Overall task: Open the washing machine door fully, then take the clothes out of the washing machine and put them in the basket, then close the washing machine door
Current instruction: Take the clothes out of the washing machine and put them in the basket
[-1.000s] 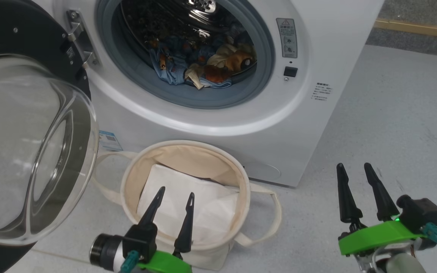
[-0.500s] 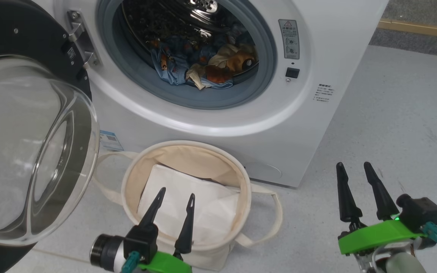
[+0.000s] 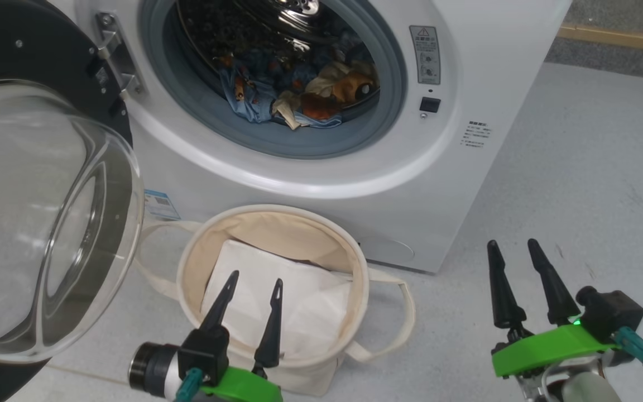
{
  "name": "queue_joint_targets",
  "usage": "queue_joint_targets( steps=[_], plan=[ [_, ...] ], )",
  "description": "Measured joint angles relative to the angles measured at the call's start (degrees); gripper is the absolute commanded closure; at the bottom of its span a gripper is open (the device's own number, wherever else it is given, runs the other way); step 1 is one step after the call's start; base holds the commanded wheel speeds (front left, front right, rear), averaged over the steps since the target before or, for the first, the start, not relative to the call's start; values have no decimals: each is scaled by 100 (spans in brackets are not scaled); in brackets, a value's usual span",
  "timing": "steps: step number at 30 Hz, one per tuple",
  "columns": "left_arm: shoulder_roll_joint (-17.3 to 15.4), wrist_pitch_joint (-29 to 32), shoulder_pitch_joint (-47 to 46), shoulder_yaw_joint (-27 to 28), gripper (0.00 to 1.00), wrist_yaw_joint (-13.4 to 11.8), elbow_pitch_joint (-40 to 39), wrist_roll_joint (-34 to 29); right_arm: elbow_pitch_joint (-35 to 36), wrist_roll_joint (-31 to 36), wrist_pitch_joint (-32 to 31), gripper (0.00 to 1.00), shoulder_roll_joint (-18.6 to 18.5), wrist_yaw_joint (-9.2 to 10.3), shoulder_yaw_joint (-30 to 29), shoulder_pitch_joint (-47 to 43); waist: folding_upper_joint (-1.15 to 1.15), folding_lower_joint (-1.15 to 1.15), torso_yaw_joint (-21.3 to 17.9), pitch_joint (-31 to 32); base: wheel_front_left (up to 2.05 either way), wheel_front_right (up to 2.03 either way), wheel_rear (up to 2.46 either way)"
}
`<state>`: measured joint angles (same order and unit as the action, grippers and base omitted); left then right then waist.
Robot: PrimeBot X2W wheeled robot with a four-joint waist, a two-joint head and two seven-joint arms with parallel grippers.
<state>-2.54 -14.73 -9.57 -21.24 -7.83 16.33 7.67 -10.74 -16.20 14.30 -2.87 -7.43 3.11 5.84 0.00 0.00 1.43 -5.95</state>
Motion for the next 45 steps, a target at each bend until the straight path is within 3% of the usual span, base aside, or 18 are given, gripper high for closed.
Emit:
queue_joint_targets(
  steps=[8,16,28,38,45],
  plan=[
    [0,0,-161,101,0,-122,-113,-103,100,4,0,0,0,0,200,0,0,0,-134,-262,0,0,0],
    [11,0,-1185,207,0,-119,5,-213,197,-4,0,0,-1,0,339,77,0,0,-328,-888,0,0,0],
    [-257,30,-3285,584,0,-277,1347,-514,298,-292,0,0,-3,-1,541,798,0,0,-794,-2044,0,0,0],
    [-769,860,-5383,672,0,-734,2714,-1146,389,-646,0,0,-4,0,737,1334,0,1,-1231,-2810,0,0,0],
    [-867,1336,-6254,370,0,-827,3606,-1561,423,-872,0,0,-5,0,833,1555,0,1,-1491,-3186,0,0,0]
  ],
)
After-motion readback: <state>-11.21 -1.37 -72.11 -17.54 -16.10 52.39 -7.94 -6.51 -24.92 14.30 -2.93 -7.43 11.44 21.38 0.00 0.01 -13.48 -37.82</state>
